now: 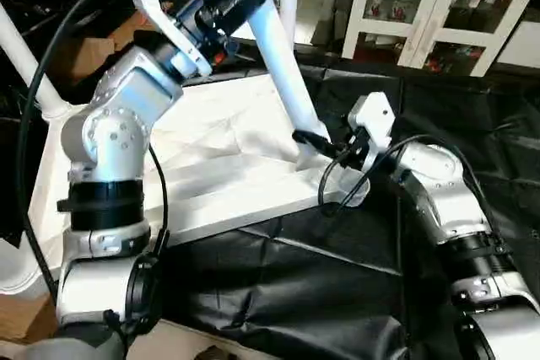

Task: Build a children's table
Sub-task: Insert table leg to table base

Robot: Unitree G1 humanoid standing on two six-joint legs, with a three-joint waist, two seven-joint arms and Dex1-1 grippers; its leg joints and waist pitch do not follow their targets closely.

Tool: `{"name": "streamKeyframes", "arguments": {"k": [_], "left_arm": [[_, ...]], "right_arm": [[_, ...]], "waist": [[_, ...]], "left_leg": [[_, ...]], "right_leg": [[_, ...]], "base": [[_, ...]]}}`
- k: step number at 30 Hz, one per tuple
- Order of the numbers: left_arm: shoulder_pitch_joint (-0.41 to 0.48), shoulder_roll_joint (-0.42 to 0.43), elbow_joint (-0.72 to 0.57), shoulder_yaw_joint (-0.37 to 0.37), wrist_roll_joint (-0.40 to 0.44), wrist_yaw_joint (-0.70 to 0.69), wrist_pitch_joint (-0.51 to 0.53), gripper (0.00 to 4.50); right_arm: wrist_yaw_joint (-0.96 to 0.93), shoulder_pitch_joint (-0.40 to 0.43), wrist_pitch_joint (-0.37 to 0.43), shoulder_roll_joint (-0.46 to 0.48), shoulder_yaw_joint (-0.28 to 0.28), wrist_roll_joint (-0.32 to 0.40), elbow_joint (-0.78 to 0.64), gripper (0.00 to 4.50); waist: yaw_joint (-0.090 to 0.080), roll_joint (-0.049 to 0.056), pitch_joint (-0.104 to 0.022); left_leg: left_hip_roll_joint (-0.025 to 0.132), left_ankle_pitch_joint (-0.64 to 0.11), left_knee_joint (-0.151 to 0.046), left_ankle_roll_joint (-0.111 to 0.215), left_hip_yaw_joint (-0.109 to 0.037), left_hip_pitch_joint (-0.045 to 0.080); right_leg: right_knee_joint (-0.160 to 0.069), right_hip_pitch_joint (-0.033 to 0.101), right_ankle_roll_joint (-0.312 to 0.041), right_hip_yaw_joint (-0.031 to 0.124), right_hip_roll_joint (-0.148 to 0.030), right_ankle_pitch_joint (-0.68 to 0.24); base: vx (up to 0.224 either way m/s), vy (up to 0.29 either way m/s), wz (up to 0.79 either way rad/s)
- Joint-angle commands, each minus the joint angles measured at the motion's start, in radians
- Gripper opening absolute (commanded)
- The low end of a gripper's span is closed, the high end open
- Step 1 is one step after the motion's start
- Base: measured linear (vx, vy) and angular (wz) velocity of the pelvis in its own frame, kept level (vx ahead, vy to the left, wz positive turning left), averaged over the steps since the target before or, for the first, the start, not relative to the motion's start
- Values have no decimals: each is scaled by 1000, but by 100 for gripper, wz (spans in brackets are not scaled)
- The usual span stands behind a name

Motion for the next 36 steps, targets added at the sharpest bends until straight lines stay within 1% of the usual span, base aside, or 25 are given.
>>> {"name": "streamKeyframes", "arguments": {"k": [1,2,3,4,6,7,8,9,10,11,12,13,14,15,17,18,20,23,25,26,30,32,34,36], "left_arm": [[-34,3,15,1,15,11,-22,174],[-34,4,14,-10,38,16,-44,172],[-32,5,12,-19,53,16,-59,172],[-35,-2,2,-46,100,24,-113,165],[-36,-10,-9,-62,127,35,-142,165],[-33,-10,-13,-82,149,31,-159,165],[-31,-8,-14,-96,164,27,-171,164],[-24,-11,-22,-128,197,28,-194,164],[-22,-12,-26,-136,202,28,-196,164],[-19,-13,-31,-146,209,27,-198,164],[-13,-18,-42,-157,210,26,-194,164],[-12,-18,-43,-159,209,25,-193,164],[-5,-27,-59,-174,206,18,-188,164],[-4,-27,-60,-177,206,17,-186,164],[-4,-29,-62,-182,211,14,-187,164],[-4,-29,-63,-185,214,14,-192,164],[-5,-29,-63,-188,215,15,-195,164],[-10,-27,-68,-191,212,14,-192,164],[-11,-25,-69,-192,215,12,-194,164],[-10,-23,-74,-194,212,7,-188,164],[-4,-20,-86,-197,208,5,-179,164],[-3,-20,-89,-197,205,4,-176,164],[-2,-19,-92,-195,203,4,-173,164],[-2,-16,-92,-193,200,2,-168,164]], "right_arm": [[25,-13,-7,-1,-21,35,-34,243],[24,-6,-26,-1,-26,37,-35,257],[26,-3,-30,-1,-26,38,-34,257],[8,-4,-34,10,-34,47,-45,275],[-17,-7,-33,28,-43,58,-62,275],[-36,-7,-34,39,-47,60,-74,291],[-47,-8,-35,45,-49,60,-80,301],[-97,-9,-37,64,-59,53,-89,310],[-110,-10,-36,69,-61,51,-90,310],[-131,-11,-34,77,-64,47,-92,326],[-172,-15,-47,84,-65,21,-82,334],[-177,-16,-47,85,-64,18,-80,334],[-220,-24,-55,87,-56,-22,-48,349],[-226,-25,-60,86,-54,-31,-42,351],[-240,-32,-64,87,-50,-49,-26,351],[-263,-39,-70,86,-45,-70,-15,351],[-279,-44,-74,82,-40,-85,-7,351],[-270,-51,-50,80,-23,-84,14,351],[-270,-53,-46,80,-21,-85,19,351],[-268,-57,-51,83,-18,-91,34,351],[-256,-61,-50,92,-13,-93,47,351],[-255,-63,-48,94,-12,-92,50,315],[-250,-66,-45,97,-13,-82,58,315],[-246,-71,-46,99,-14,-79,66,286]], "waist": [[-3,7,-88],[-3,9,-88],[-3,8,-88],[-4,10,-88],[-6,10,-87],[-6,16,-88],[-6,17,-88],[-5,19,-88],[-7,21,-88],[-5,22,-88],[-5,24,-88],[-6,23,-89],[-6,24,-89],[-5,24,-89],[-6,24,-89],[-6,24,-90],[-7,24,-90],[-8,20,-89],[-7,22,-89],[-6,20,-89],[-6,20,-89],[-7,19,-89],[-7,18,-87],[-6,19,-87]], "left_leg": [[46,168,-48,148,-22,33],[49,171,-48,149,-24,33],[49,174,-48,151,-24,33],[49,176,-47,158,-24,33],[51,166,-47,162,-23,30],[52,168,-47,164,-25,31],[53,171,-47,166,-25,32],[53,175,-46,166,-26,32],[54,181,-47,166,-26,33],[53,180,-46,163,-25,34],[53,184,-46,161,-25,33],[52,189,-45,156,-24,32],[50,191,-45,152,-23,32],[50,191,-44,151,-23,32],[46,190,-43,146,-22,30],[46,191,-43,148,-22,30],[45,206,-42,153,-22,29],[46,190,-43,158,-21,30],[47,182,-43,160,-21,30],[47,187,-43,161,-21,30],[46,201,-42,168,-21,29],[47,190,-43,169,-21,29],[47,177,-44,168,-20,29],[48,174,-44,167,-20,30]], "right_leg": [[-41,73,-299,45,-77,472],[-40,73,-300,45,-78,469],[-40,73,-302,44,-78,468],[-42,72,-300,44,-78,460],[-42,73,-295,46,-80,444],[-43,71,-292,45,-81,429],[-43,69,-290,45,-81,417],[-43,68,-288,45,-82,412],[-43,65,-285,46,-81,403],[-43,65,-289,45,-80,397],[-43,64,-288,46,-81,395],[-42,64,-288,45,-80,394],[-42,64,-288,46,-79,393],[-43,64,-287,46,-80,391],[-42,66,-283,46,-78,391],[-42,66,-282,46,-78,395],[-40,66,-277,46,-76,409],[-42,66,-276,46,-77,393],[-43,64,-279,46,-77,378],[-42,65,-280,47,-77,380],[-41,64,-278,46,-77,391],[-42,63,-280,46,-78,374],[-45,63,-283,46,-78,354],[-45,62,-282,47,-78,347]], "base": [[0,0,0],[0,0,0],[0,0,0],[0,0,0],[0,0,0],[0,0,0],[0,0,0],[0,0,0],[0,0,0],[0,0,0],[0,0,0],[0,0,0],[0,0,0],[0,0,0],[0,0,0],[0,0,0],[0,0,0],[0,0,0],[0,0,0],[0,0,0],[0,0,0],[0,0,0],[0,0,0],[0,0,0]]}}
